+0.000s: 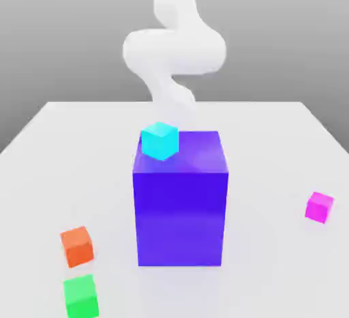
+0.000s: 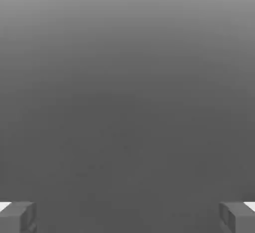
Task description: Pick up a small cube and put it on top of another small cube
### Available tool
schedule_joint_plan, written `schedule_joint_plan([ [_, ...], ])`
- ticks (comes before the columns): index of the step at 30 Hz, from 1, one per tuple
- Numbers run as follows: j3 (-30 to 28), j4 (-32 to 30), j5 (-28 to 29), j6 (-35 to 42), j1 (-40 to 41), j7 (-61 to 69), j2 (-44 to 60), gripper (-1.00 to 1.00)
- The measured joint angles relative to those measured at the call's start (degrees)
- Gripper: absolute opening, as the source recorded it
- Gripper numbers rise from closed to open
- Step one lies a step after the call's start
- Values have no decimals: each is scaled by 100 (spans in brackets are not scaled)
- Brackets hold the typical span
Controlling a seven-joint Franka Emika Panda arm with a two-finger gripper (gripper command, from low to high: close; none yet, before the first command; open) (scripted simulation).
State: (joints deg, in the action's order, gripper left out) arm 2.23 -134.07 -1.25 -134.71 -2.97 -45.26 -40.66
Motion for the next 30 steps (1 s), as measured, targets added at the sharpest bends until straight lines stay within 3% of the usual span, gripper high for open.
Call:
schedule_joint_plan([
  [12,1424,-1106,-251,-1424,-1359,19,2479,0],
  [16,1942,-1472,-26,-1898,-1754,-195,3321,0],
  [20,2270,-1833,555,-2361,-2336,-665,4211,0],
  [23,2132,-1986,1226,-2719,-2778,-1177,4890,0],
  [28,1052,-1781,2307,-3466,-3680,-2005,5928,0],
  [29,901,-1746,2423,-3569,-3805,-2098,6061,-100],
  [30,901,-1746,2423,-3569,-3805,-2098,6061,-100],
])
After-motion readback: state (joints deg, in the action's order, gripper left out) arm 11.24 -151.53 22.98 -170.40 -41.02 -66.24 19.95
